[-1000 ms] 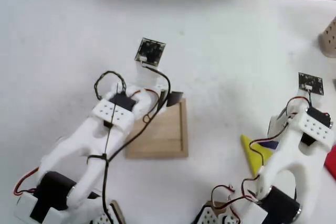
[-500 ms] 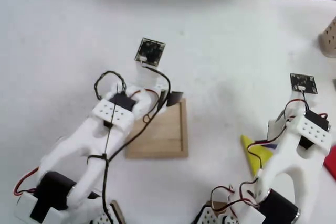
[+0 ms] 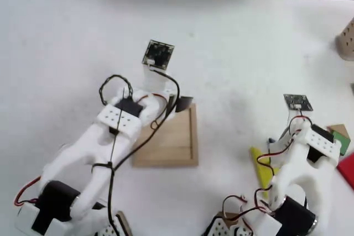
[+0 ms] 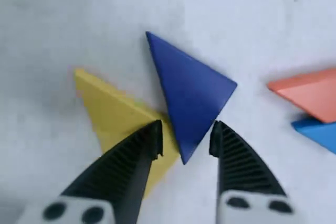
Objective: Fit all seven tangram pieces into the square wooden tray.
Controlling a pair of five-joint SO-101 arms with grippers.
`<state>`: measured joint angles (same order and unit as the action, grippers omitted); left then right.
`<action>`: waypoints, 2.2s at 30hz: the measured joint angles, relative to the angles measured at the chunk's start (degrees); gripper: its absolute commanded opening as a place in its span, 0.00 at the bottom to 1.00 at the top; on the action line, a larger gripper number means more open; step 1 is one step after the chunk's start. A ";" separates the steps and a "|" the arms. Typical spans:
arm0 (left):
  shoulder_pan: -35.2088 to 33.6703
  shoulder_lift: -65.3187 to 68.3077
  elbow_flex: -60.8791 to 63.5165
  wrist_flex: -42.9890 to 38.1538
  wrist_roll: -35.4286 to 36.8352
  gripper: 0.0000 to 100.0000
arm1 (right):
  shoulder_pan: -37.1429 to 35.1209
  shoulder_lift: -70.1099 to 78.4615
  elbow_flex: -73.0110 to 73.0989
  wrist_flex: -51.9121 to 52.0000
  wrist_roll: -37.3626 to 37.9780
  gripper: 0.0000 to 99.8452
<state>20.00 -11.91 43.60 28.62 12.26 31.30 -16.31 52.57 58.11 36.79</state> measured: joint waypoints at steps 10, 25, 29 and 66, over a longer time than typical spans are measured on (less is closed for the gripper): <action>0.00 0.00 0.00 0.00 0.00 0.30 | 0.00 0.00 0.35 -0.88 0.18 0.16; 0.00 0.00 0.00 0.00 0.00 0.30 | -0.53 0.18 -6.68 5.01 -3.34 0.23; 0.00 0.00 0.00 0.00 0.00 0.30 | -3.52 0.35 -6.77 5.01 -3.69 0.23; 0.00 0.00 0.00 0.00 0.00 0.30 | -6.07 18.37 -18.20 2.64 -3.52 0.23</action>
<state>20.00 -11.91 43.60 28.62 12.26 25.23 2.07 34.37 60.75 33.27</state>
